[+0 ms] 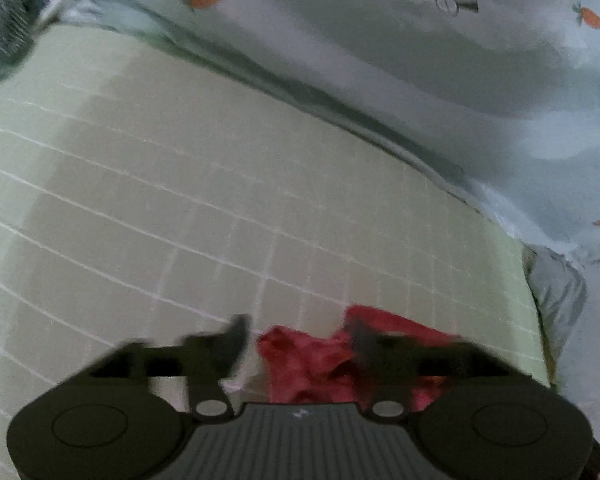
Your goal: Fold clothes
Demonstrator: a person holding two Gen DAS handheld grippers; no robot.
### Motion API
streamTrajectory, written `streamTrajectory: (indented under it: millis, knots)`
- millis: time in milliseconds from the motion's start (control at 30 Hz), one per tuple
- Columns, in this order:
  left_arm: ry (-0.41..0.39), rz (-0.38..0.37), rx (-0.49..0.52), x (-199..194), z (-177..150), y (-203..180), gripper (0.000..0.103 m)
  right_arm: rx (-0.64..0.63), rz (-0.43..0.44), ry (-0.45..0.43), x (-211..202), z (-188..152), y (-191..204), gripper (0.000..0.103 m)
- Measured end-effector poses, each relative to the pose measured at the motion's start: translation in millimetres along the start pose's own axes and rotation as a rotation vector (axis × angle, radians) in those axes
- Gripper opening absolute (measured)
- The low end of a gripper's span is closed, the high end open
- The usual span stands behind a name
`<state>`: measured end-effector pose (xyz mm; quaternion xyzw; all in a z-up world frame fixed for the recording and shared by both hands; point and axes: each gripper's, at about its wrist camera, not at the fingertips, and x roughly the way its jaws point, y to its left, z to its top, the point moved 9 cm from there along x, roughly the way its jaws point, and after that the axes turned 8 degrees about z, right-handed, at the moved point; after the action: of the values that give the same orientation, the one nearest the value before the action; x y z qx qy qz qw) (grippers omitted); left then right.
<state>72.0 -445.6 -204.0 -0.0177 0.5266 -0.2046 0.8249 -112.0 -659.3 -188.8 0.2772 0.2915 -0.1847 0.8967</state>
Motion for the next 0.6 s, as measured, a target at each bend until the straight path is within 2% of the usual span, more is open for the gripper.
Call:
streamTrajectory:
  millis: [100, 133, 233, 400, 500, 600]
  knots:
    - [-0.014, 0.016, 0.001, -11.6, -11.9, 9.9, 0.077, -0.062, -0.035, -0.016, -17.1, -11.9, 5.1, 0.080]
    - [-0.014, 0.028, 0.019, -14.6, -18.1, 11.5, 0.081, -0.084, -0.046, -0.003, -20.4, -18.4, 7.3, 0.081]
    - [-0.001, 0.058, 0.100, -19.8, -41.3, 11.8, 0.082, -0.115, -0.049, 0.050, -21.0, -37.5, 13.2, 0.084]
    - [0.096, 0.051, 0.181, -9.8, -79.8, 1.6, 0.085, -0.151, -0.047, 0.133, -8.6, -60.4, 19.9, 0.086]
    - [0.115, 0.077, 0.233, 4.2, -86.2, -9.0, 0.086, -0.213, -0.063, 0.180, 6.5, -62.9, 24.7, 0.088]
    - [0.114, 0.097, 0.257, 22.1, -79.8, -15.7, 0.086, -0.240, -0.042, 0.200, 20.9, -57.1, 28.1, 0.089]
